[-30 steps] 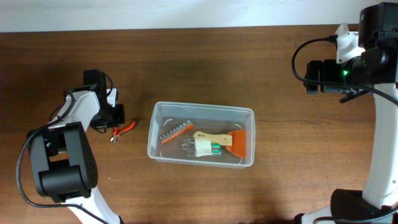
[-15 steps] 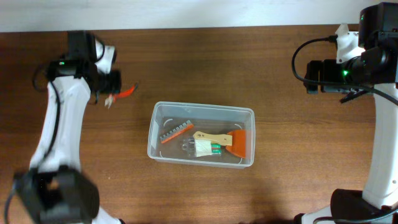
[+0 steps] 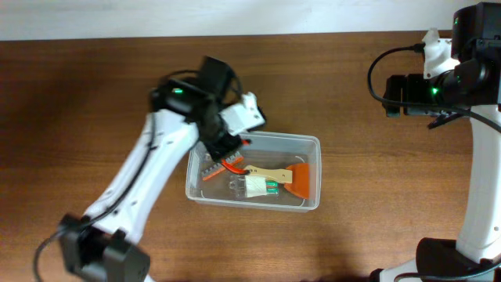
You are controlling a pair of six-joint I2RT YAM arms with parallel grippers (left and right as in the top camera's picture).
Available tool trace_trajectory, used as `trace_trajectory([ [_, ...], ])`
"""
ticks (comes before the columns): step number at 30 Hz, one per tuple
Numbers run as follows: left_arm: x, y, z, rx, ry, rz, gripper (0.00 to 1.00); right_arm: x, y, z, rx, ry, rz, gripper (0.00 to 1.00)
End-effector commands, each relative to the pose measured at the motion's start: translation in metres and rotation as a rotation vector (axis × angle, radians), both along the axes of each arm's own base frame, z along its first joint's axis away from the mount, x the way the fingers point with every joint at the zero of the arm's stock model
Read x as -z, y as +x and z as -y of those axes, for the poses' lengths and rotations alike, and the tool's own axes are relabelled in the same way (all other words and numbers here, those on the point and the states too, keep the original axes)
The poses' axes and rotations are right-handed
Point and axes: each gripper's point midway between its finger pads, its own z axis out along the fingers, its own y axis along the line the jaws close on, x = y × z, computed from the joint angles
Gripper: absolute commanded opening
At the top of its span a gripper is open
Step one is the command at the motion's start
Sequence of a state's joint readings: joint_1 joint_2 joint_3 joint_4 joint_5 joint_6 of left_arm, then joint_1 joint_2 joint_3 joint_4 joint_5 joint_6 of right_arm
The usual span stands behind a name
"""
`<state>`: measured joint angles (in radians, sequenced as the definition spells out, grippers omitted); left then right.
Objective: Pack container
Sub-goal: 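Lift the pliers with left gripper and place them in the container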
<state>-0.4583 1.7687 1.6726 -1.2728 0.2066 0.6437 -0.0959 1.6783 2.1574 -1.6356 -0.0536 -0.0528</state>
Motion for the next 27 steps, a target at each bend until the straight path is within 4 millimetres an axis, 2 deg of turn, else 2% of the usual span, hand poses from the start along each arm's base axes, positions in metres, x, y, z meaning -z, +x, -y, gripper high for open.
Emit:
trace_trajectory([
  [1, 0.027, -0.003, 0.009, 0.067, 0.024, -0.065, 0.02, 0.000, 0.000, 0.002, 0.013, 0.000, -0.001, 0.99],
  [4, 0.057, -0.003, 0.011, 0.071, 0.061, -0.140, 0.02, 0.000, -0.001, 0.001, 0.013, 0.001, -0.003, 0.99],
  [9, 0.095, -0.001, 0.012, 0.070, 0.101, -0.223, 0.02, 0.000, -0.001, 0.001, 0.013, 0.001, -0.004, 0.99],
  [13, 0.115, -0.002, 0.011, 0.068, 0.123, -0.270, 0.03, 0.000, -0.001, 0.001, 0.013, 0.001, -0.004, 0.99],
  [14, 0.118, -0.002, 0.011, 0.068, 0.125, -0.275, 0.09, 0.000, -0.001, 0.001, 0.013, 0.001, -0.003, 0.99],
  [16, 0.122, -0.003, 0.011, 0.069, 0.131, -0.286, 0.47, 0.000, -0.001, 0.001, 0.013, 0.001, -0.003, 0.99],
  [17, 0.123, -0.003, 0.011, 0.069, 0.132, -0.288, 0.52, 0.000, -0.001, 0.001, 0.013, 0.001, -0.003, 0.99],
  [20, 0.123, -0.003, 0.011, 0.068, 0.134, -0.288, 0.59, 0.000, -0.001, 0.001, 0.012, 0.004, -0.003, 0.99],
  [23, 0.119, 0.001, 0.008, 0.030, 0.157, -0.279, 0.61, 0.000, -0.001, 0.001, 0.012, 0.004, -0.003, 0.99],
  [27, 0.091, 0.021, 0.002, -0.064, 0.184, -0.192, 0.63, 0.000, 0.000, 0.001, 0.011, 0.003, 0.000, 0.99],
])
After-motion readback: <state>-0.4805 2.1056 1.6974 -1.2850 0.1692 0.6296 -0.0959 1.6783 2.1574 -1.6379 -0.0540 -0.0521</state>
